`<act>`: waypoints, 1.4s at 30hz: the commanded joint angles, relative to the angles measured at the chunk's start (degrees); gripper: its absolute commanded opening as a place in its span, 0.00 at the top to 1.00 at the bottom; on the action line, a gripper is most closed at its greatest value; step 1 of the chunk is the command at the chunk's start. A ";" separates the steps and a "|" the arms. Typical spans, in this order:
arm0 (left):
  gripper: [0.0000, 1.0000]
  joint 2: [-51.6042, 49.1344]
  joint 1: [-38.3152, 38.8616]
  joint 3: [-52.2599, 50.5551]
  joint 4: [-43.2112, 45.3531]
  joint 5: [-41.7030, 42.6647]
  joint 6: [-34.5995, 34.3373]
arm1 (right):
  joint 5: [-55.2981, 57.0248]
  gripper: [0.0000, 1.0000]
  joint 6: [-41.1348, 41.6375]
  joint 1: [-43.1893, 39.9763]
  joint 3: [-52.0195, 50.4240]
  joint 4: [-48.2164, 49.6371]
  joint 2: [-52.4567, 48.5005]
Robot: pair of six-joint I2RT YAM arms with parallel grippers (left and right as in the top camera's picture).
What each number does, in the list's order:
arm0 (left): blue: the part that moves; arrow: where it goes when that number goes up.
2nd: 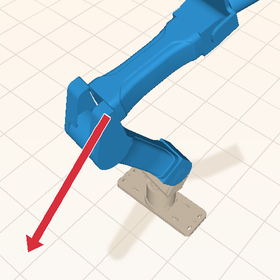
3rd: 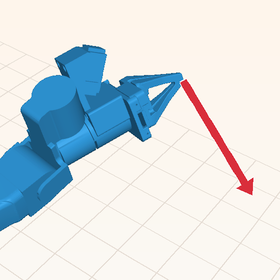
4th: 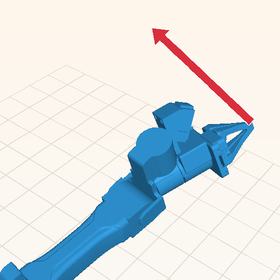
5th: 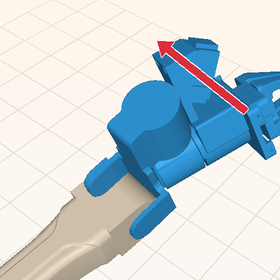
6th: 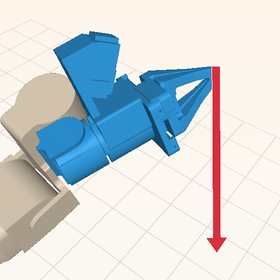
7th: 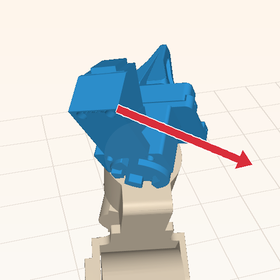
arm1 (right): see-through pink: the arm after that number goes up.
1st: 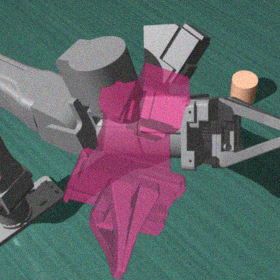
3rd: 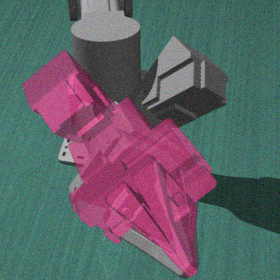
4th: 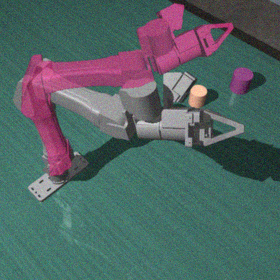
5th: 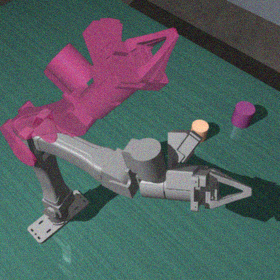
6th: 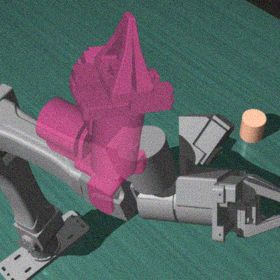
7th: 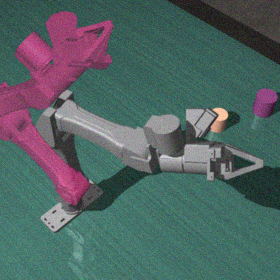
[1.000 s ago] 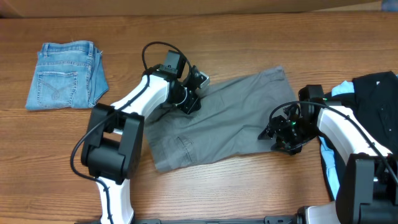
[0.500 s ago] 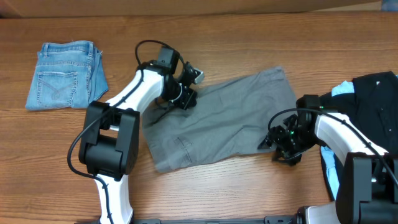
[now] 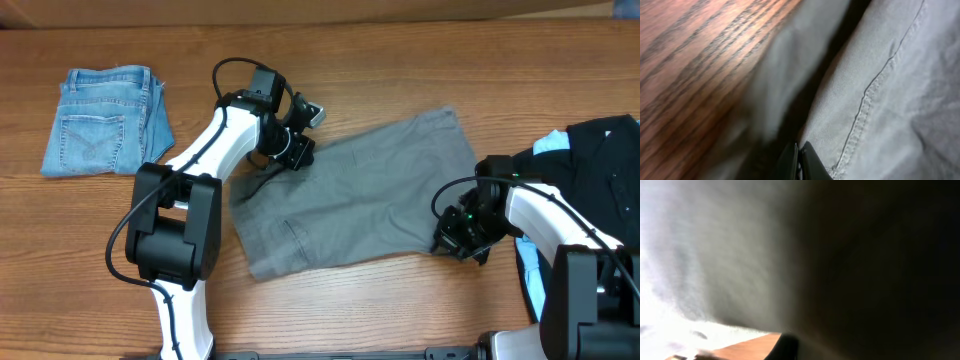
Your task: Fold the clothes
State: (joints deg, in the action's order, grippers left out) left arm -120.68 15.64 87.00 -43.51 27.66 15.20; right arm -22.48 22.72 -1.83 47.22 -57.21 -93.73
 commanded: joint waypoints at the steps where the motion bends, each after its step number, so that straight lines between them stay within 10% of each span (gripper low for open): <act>1: 0.96 -1.01 -1.38 2.19 0.26 -2.84 -1.14 | 7.72 0.96 1.62 -0.15 0.02 -1.16 1.20; 8: 0.95 -1.01 -3.26 4.11 0.39 -1.90 -2.91 | 7.87 0.89 3.23 -0.15 0.04 -1.20 1.20; 11: 0.75 -1.01 -3.28 5.07 -0.61 -0.81 -3.02 | 7.19 0.62 1.77 -0.15 0.17 -1.22 1.27; 16: 0.47 -1.01 -3.54 9.01 -6.36 -0.83 -2.99 | -1.81 0.53 -4.04 -0.15 1.09 -2.29 2.62; 29: 0.53 -1.03 -7.56 16.33 -31.26 -8.96 0.70 | -15.15 0.44 -1.38 0.94 1.92 -3.96 16.06; 42: 0.56 -1.03 -7.74 6.58 -30.25 -4.76 4.61 | -12.55 0.39 21.44 18.69 -1.46 9.42 8.07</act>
State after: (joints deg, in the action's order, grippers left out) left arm -121.16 7.68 95.35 -73.87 20.58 17.10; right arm -35.66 36.36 14.74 46.63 -48.84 -83.68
